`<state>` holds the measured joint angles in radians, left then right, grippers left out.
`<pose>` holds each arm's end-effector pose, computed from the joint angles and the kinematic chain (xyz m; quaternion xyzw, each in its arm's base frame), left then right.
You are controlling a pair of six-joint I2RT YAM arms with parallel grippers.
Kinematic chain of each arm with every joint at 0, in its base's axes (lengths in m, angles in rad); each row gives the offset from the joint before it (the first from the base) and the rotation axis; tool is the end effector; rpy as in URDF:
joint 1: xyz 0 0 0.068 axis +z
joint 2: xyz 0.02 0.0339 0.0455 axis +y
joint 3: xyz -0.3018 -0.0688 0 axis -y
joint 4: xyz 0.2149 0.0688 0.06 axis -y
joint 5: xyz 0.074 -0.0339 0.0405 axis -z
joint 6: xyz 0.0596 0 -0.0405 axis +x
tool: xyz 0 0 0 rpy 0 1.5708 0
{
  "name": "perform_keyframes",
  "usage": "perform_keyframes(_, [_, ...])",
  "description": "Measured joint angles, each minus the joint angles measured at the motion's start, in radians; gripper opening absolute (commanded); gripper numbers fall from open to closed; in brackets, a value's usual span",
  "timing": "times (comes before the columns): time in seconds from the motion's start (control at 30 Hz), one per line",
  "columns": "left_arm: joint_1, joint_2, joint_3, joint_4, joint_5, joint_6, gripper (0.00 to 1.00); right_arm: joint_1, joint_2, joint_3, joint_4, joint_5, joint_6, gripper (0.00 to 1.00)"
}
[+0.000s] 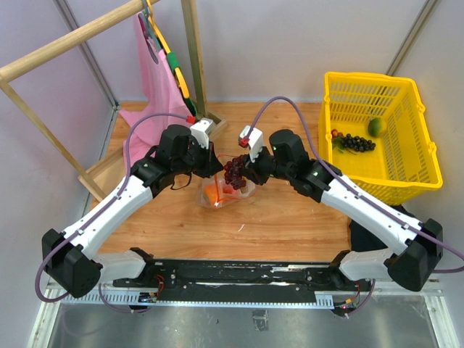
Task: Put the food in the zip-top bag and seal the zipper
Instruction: Place the fake fruit in the bin.
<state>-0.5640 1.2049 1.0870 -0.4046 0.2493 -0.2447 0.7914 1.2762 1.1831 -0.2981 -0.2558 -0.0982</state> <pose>0.2006 -0.1443 0.3639 0.1980 0.8382 -0.2943 0.4142 0.1816 0.2052 0.3919 -0.4187 0.7135 0.2871 0.4828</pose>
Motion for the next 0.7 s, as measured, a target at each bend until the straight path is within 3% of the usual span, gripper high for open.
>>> perform_keyframes(0.63, [0.005, 0.000, -0.001, 0.007, 0.034, -0.004, 0.00, 0.046, 0.112, -0.110, 0.251, 0.336, 0.071, 0.01])
perform_keyframes(0.7, [0.006, 0.000, -0.001, 0.008, 0.036, -0.005, 0.00, 0.047, 0.112, -0.120, 0.279, 0.340, 0.086, 0.08])
